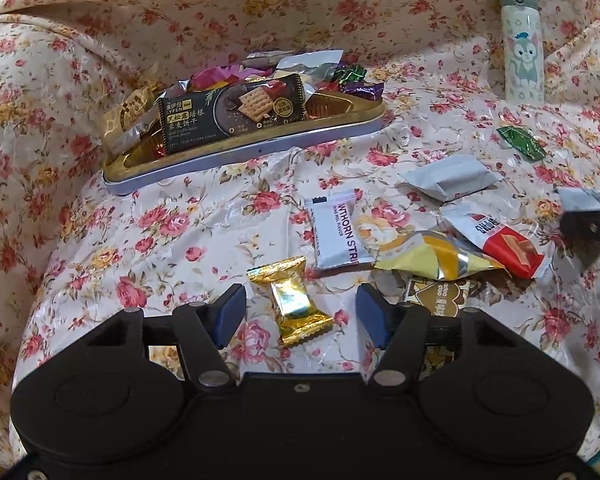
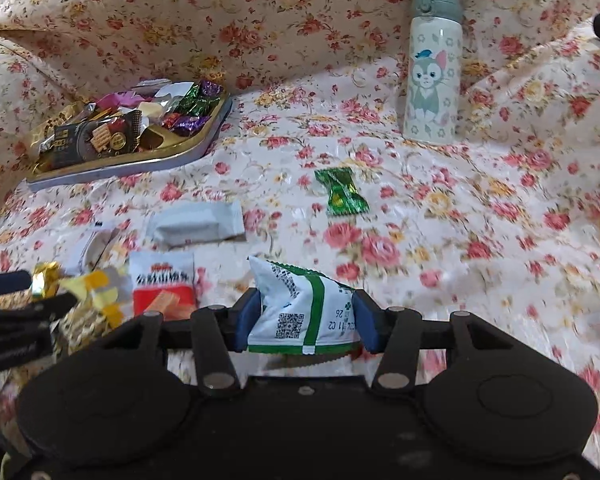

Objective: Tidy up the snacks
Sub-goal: 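Grasp green-white packet with right tool while left tool grasps gold candy, then carry green-white packet and gold candy to the gold tray and open both tools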

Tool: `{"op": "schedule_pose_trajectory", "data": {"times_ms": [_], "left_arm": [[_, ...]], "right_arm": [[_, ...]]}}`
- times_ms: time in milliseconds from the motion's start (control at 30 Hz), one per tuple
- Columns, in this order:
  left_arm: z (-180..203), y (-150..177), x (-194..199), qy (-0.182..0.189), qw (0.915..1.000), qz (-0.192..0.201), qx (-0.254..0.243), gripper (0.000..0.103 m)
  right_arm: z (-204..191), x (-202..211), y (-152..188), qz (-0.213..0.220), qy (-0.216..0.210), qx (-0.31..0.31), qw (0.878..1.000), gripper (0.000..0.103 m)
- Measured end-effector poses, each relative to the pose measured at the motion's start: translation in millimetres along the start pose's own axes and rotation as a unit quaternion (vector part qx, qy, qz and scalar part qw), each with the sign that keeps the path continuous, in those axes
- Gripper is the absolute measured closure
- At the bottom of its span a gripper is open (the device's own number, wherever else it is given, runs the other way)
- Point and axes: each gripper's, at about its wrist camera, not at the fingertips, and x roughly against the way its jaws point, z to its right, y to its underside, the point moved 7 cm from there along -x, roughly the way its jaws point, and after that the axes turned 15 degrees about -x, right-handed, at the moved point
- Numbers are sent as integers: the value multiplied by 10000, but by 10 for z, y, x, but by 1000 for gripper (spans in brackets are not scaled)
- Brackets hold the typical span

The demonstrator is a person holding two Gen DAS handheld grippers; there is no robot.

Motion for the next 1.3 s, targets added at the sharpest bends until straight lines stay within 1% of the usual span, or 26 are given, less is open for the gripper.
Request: {"op": "schedule_pose_trajectory", "data": {"times_ms": [100, 167, 267, 367, 467, 533, 600, 633, 667, 833, 933, 1133, 1300], "left_arm": [[-10, -8, -19, 57, 10000, -20, 22, 39], [-37, -6, -36, 175, 9997, -31, 171, 39], [-110, 14, -72, 438, 9975, -66, 548, 39], [-128, 18, -72, 512, 9967, -65, 629, 41], [-118, 17, -62, 421, 9973, -26, 596, 52], [-114, 8, -49, 443, 9971, 1, 615, 67], [-124, 3, -51, 489, 9966, -7, 666, 70], [-127, 3, -50, 505, 9965, -8, 673, 74], [-131, 3, -49, 505, 9965, -11, 665, 76], [-145, 10, 11, 585, 9957, -28, 717, 76], [-151, 3, 92, 551, 9960, 6, 703, 76], [-149, -13, 347, 522, 9965, 82, 642, 76], [-108, 20, 619, 541, 9965, 113, 633, 76]], "right_arm": [[21, 65, 71, -23, 43, 7, 10000, 50], [29, 67, 106, -50, 99, 54, 9999, 50], [49, 39, 146, -97, 165, 43, 9998, 50], [39, 30, 152, -80, 176, 45, 9998, 50], [31, 23, 156, -69, 192, 60, 9998, 49], [27, 22, 167, -60, 203, 79, 9997, 49], [22, 19, 168, -41, 218, 113, 9997, 49], [19, 20, 170, -41, 220, 121, 9997, 49], [19, 23, 170, -41, 218, 118, 9997, 49], [32, 68, 158, -6, 201, 52, 9998, 51], [28, 119, 157, 20, 176, 51, 9998, 51], [4, 328, 157, 160, 104, 100, 9998, 51], [-21, 592, 194, 223, -37, 138, 9996, 51]]}}
